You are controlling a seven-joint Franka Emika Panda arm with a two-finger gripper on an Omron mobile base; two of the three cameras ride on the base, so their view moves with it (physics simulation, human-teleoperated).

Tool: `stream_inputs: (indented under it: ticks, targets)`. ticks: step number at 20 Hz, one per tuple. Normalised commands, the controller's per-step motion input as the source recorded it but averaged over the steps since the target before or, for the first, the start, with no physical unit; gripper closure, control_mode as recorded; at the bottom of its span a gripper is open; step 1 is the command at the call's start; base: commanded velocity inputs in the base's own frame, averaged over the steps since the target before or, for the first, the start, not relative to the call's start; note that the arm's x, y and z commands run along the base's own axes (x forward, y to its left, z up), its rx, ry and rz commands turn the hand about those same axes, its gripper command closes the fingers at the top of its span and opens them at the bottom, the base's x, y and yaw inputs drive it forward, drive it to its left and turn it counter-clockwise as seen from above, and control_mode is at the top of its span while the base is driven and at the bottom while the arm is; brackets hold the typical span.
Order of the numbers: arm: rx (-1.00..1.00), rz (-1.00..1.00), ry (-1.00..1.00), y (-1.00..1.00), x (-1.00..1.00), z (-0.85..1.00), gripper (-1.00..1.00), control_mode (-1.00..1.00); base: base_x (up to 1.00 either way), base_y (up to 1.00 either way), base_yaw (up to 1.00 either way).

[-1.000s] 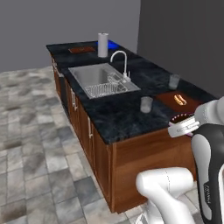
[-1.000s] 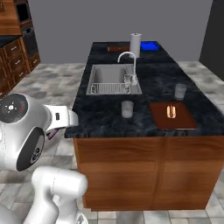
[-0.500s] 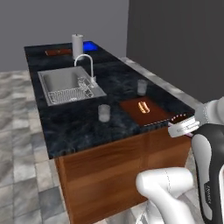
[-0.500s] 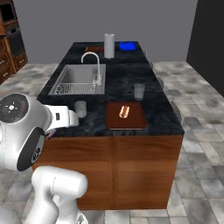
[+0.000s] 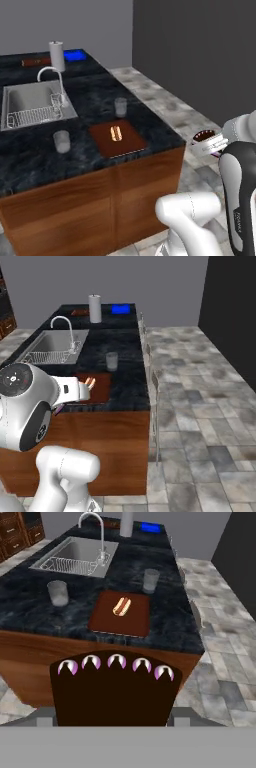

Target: Take the cakes from the fridge and place them on the empty tray on the dining counter.

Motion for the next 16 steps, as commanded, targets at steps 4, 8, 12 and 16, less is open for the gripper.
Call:
stream_inputs:
  ticks: [4,8,12,16]
  targets:
    - [0.00,0.00,0.00,0.00,0.00,0.00,1.00,1.00,0.00,-1.00,0.00]
    - [0.00,0.00,0.00,0.00,0.00,0.00,1.00,1.00,0.00,-1.00,0.00]
    - [0.00,0.00,0.00,0.00,0.00,0.00,1.00,1.00,0.00,-1.00,0.00]
    - [0.00,0.00,0.00,0.00,0.00,0.00,1.00,1.00,0.15,-0.88,0.00]
